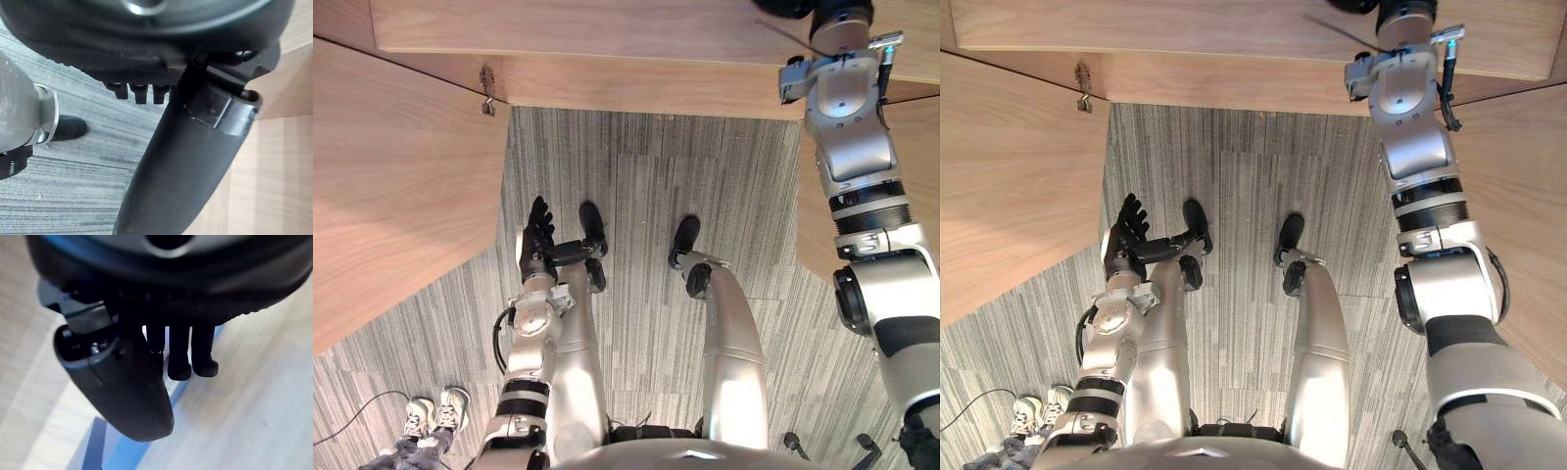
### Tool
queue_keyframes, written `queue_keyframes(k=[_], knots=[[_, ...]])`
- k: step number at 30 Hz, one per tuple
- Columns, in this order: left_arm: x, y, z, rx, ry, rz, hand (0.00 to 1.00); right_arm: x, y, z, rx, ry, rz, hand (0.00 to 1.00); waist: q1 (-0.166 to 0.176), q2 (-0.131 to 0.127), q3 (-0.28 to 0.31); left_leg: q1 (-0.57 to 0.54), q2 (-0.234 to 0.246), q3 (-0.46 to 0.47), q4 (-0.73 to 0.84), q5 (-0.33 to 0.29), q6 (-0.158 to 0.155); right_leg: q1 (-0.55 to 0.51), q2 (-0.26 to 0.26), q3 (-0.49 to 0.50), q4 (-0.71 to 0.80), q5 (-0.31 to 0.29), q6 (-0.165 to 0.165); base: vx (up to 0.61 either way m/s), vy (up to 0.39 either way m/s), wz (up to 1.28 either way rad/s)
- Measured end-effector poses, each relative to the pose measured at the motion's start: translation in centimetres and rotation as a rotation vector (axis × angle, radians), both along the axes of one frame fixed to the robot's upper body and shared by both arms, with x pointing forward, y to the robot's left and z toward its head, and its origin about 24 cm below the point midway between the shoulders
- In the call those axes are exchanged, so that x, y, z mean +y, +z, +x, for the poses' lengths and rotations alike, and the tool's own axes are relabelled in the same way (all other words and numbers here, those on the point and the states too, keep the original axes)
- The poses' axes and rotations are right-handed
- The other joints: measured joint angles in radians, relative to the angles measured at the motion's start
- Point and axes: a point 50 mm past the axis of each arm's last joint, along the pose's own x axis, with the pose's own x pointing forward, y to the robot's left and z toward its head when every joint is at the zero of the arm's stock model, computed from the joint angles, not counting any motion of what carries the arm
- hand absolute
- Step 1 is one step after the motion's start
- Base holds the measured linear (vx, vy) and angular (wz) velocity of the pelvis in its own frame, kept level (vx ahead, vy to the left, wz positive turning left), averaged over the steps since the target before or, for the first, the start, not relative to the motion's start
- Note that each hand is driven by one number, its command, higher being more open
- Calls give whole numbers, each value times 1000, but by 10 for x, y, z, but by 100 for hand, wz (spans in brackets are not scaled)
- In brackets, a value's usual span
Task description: Walk over to the cabinet, pick up the folder, carry it to the office cabinet, place the folder inside the office cabinet, then close the office cabinet door
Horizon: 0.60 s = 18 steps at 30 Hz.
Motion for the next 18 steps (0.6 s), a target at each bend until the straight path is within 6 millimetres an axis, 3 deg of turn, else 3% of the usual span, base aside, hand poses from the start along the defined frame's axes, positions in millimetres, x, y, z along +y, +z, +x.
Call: queue_keyframes(k=[4, 6, 7, 9, 12, 18], knots=[[-2, 3, 3, -10, -7, 3, 100, -4, -14, -18, -58, 15, 35, 0, -2, 0, 0, 7, 13, -1, 49, -21, 1, 14, 3, 4, 32, -5, 3, -12, 37, -8], [-2, 4, 4, -5, -13, 24, 100, 1, -55, -29, -9, 37, 41, 0, -9, -5, -3, 37, 24, 0, 105, -66, 0, 45, 3, 14, 70, -37, 11, -40, 53, -13], [-3, 4, 4, -4, -14, 23, 100, 1, -61, -30, 0, 38, 39, 0, -10, -5, -3, 43, 25, 0, 110, -71, -4, 51, 3, 14, 74, -40, 12, -41, 42, -13], [-4, 2, 4, 17, -27, 56, 100, 6, -105, -43, 90, 72, 81, 0, -13, -9, -6, 96, 36, 11, 137, -103, 1, 106, 3, 19, 88, -64, 15, -29, 33, -13], [-4, -2, 3, 50, -34, 78, 100, 14, -142, -65, 166, 125, 139, 0, -22, -15, -11, 175, 45, 31, 141, -127, 2, 177, 3, 29, 75, -67, 21, 23, 24, -18], [-2, -23, -6, 152, -37, 109, 100, 28, -176, -97, 221, 229, 221, 0, -31, -35, -54, 329, 52, 66, 102, -148, 0, 327, 17, 41, 2, -57, 35, 91, 19, -12]])
